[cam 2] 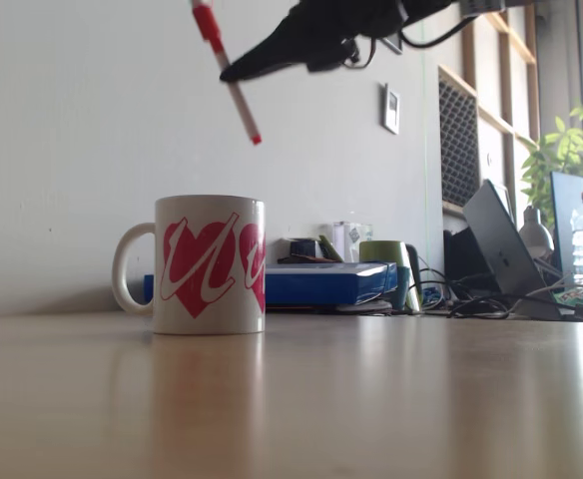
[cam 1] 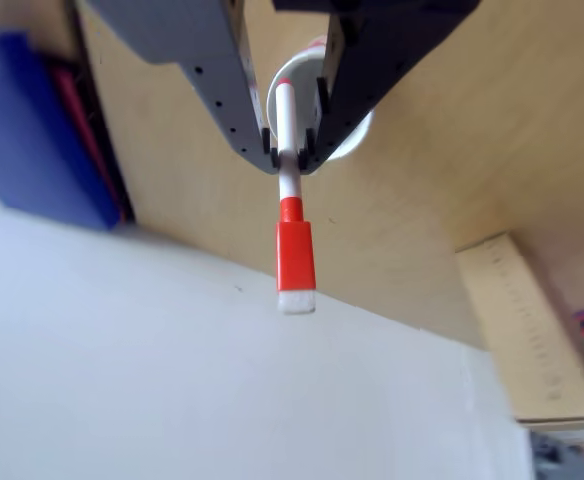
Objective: Grab the pen and place it in the cup.
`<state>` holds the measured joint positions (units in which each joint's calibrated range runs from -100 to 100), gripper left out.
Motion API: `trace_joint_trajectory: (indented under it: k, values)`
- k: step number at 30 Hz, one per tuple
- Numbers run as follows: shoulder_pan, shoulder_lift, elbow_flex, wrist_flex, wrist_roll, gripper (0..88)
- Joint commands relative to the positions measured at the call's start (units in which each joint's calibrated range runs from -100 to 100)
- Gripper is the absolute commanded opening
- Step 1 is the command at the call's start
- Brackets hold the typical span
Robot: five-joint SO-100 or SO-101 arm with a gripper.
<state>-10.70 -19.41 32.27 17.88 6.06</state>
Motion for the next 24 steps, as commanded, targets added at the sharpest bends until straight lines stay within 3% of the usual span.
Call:
trace_joint_trajectory:
  k: [1,6,18,24]
  values:
    - [0.5,3.0,-2.7,-1.6,-1.4,1.1]
    - [0.5,3.9,2.7,-6.8,-4.8,1.1]
    - [-0.4,-2.5,23.7,-19.6,-5.0,1.1]
    - [-0.4,-4.6,28.9,-20.1,-4.7,1.1]
